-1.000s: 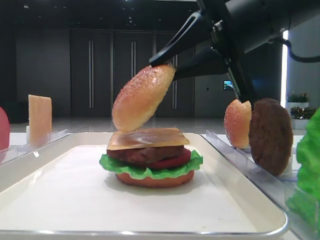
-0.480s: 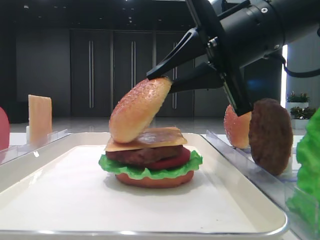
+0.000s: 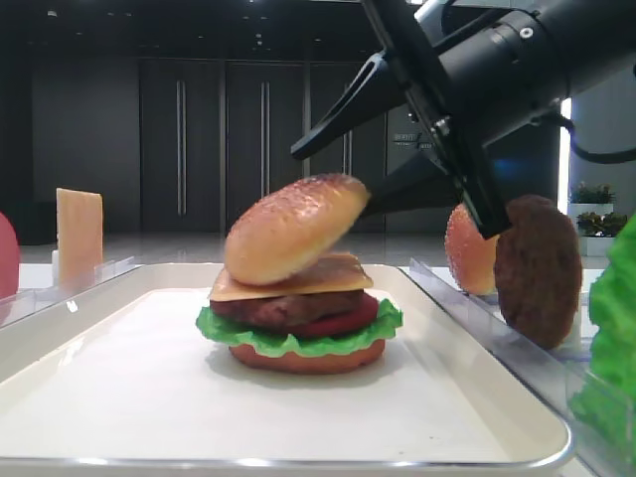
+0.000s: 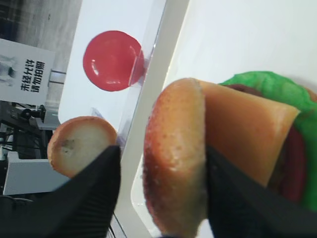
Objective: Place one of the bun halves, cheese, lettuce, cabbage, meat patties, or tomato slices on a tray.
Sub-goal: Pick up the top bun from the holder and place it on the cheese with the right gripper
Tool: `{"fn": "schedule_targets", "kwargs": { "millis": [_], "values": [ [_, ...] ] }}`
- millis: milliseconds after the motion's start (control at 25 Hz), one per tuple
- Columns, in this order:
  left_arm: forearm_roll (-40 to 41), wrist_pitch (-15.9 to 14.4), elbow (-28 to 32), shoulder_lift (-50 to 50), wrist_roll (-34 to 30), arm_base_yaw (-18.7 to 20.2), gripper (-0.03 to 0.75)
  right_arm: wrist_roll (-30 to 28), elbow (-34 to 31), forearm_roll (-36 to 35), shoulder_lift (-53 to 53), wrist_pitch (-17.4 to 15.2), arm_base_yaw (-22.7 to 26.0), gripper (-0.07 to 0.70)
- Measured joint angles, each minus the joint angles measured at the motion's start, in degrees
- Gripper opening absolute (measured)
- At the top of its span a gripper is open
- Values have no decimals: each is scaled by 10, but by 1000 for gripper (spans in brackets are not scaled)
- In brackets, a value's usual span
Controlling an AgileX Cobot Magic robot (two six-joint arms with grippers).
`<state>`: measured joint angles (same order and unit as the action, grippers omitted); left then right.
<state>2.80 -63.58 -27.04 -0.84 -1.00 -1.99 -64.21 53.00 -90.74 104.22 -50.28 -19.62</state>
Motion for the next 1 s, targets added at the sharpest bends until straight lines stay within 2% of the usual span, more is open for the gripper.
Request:
{"fn": "schedule_targets", "kwargs": {
  "millis": [160,440,640,880,1000],
  "values": [
    [0,0,0,0,0,0,391,7,0,30,0,8,0,452],
    [0,0,0,0,0,0,391,21,0,48,0,16,0,474],
    [0,0,0,0,0,0,391,40,0,81,0,37,0,488],
    [0,0,0,0,0,0,391,48,0,92,0,43,-2,589],
    [0,0,0,0,0,0,391,54,6,98,1,41,-2,613]
  ]
}}
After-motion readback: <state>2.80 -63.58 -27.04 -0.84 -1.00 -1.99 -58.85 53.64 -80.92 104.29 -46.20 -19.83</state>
